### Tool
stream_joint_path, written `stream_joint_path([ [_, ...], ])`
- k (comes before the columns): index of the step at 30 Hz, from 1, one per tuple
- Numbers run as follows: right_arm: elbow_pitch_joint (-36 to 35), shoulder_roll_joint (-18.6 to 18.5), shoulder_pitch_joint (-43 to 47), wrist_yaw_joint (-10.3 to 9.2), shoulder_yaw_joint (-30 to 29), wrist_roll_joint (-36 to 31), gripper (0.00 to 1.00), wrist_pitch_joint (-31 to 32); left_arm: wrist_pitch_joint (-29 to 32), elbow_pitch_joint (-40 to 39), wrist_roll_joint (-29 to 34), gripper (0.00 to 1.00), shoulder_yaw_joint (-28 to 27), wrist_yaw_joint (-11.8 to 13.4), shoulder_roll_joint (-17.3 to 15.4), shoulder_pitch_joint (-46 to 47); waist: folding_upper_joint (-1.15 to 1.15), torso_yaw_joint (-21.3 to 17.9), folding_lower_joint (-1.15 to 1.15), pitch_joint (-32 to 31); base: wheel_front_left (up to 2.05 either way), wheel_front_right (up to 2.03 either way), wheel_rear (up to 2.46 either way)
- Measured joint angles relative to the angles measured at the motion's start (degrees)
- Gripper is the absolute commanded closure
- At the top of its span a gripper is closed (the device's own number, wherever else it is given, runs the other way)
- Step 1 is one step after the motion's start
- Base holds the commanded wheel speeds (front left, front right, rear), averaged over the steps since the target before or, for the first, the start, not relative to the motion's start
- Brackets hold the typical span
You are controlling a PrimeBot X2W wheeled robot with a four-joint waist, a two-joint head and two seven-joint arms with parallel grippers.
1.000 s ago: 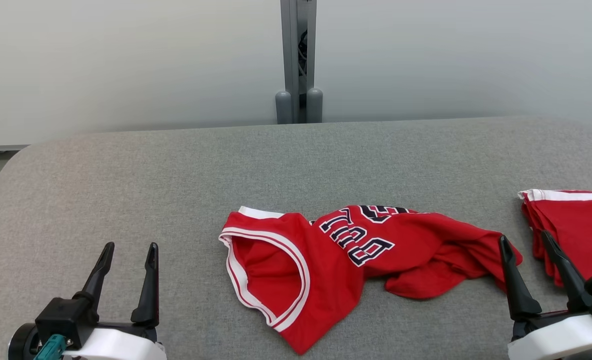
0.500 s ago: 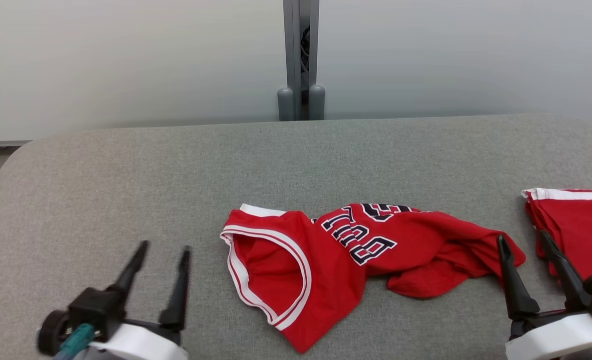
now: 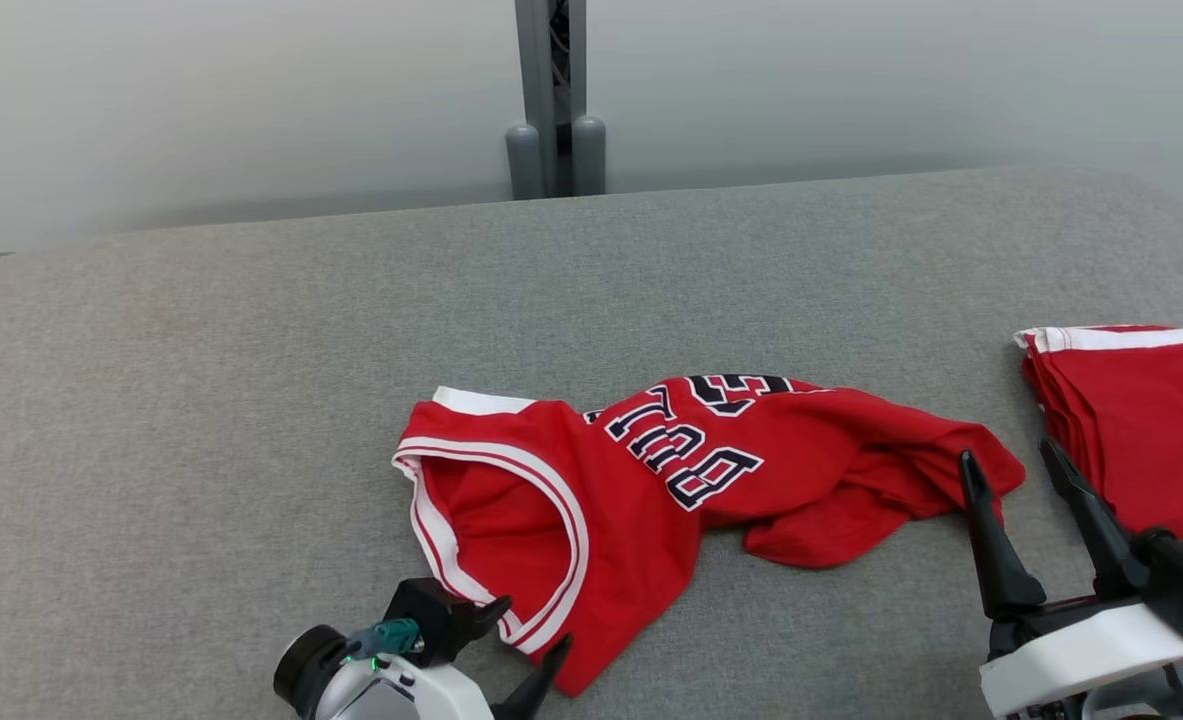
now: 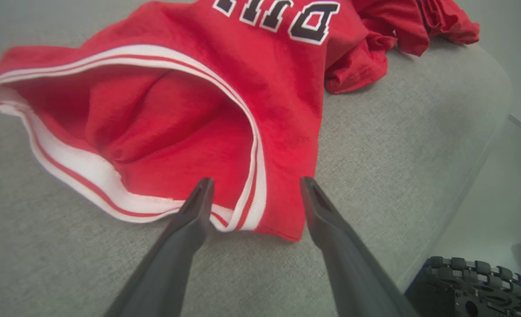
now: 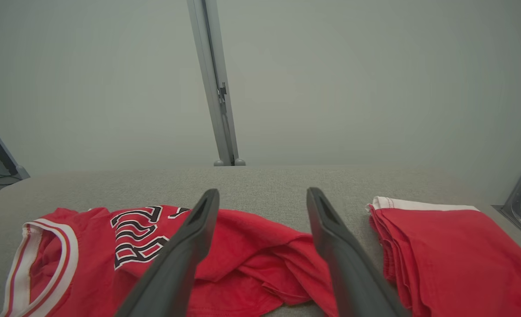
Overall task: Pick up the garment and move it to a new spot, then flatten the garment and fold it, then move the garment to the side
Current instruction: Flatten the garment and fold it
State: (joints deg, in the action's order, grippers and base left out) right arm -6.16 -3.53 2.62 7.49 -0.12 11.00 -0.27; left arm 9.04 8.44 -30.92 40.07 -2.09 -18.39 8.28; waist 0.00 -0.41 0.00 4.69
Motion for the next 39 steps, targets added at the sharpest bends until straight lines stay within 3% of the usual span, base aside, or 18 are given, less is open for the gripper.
stream_joint_path([
  [5,1.31,0.04,-1.09,0.0,0.37,0.55,0.0,-0.96,3.12,7.46,-0.85,0.0,1.83,-2.58,0.53,3.31,0.0,-2.05,0.0,1.2,0.0,0.0,0.0],
  [6,1.45,0.07,-1.12,0.0,0.23,0.71,0.0,-1.19,3.33,7.79,-1.16,0.25,2.23,-3.03,0.77,3.75,0.0,-2.44,0.0,1.34,0.0,0.0,0.0],
  [7,1.45,0.07,-1.12,0.0,0.23,0.71,0.0,-1.19,3.33,7.79,-1.16,0.76,2.23,-3.03,0.77,3.75,0.0,-2.44,0.0,1.34,0.0,0.0,0.0],
  [8,1.57,0.1,-1.11,0.0,-0.02,0.83,0.0,-1.41,3.42,7.95,-1.57,1.0,2.46,-3.44,0.98,4.21,0.0,-2.73,0.0,1.47,0.0,0.0,0.0],
  [14,2.88,0.27,-1.08,0.0,-1.21,1.25,0.0,-2.55,3.92,4.54,-2.52,1.0,4.42,-4.68,-1.11,6.28,0.0,-2.87,0.0,1.46,0.0,0.0,0.0],
  [21,2.88,0.44,-0.85,0.0,-3.28,1.4,0.0,-2.83,9.38,-15.18,-3.91,1.0,7.39,-5.16,-8.39,9.71,0.0,-1.18,0.0,0.67,0.0,0.0,0.0],
  [25,2.98,0.57,-0.87,0.0,-3.75,1.33,0.0,-3.15,12.65,-27.4,-4.79,1.0,5.68,-5.13,-12.77,12.09,0.0,-0.16,0.0,0.25,0.0,0.0,0.0],
  [28,3.05,0.62,-0.93,0.0,-3.54,1.32,0.0,-3.23,13.95,-31.77,-4.41,1.0,3.34,-4.04,-14.4,14.03,0.0,-0.25,0.0,0.26,0.0,0.0,0.0],
  [33,3.36,0.67,-1.17,0.0,-2.86,1.56,0.0,-3.35,14.47,-29.82,-4.71,1.0,-1.25,-1.15,-16.81,15.61,0.0,-1.48,0.0,0.61,0.0,0.0,0.0],
  [39,4.05,0.68,-1.74,0.0,-2.6,1.92,0.0,-3.79,11.33,-14.94,-8.12,1.0,-5.42,0.55,-18.06,13.56,0.0,-3.97,0.0,1.56,0.0,0.0,0.0],
])
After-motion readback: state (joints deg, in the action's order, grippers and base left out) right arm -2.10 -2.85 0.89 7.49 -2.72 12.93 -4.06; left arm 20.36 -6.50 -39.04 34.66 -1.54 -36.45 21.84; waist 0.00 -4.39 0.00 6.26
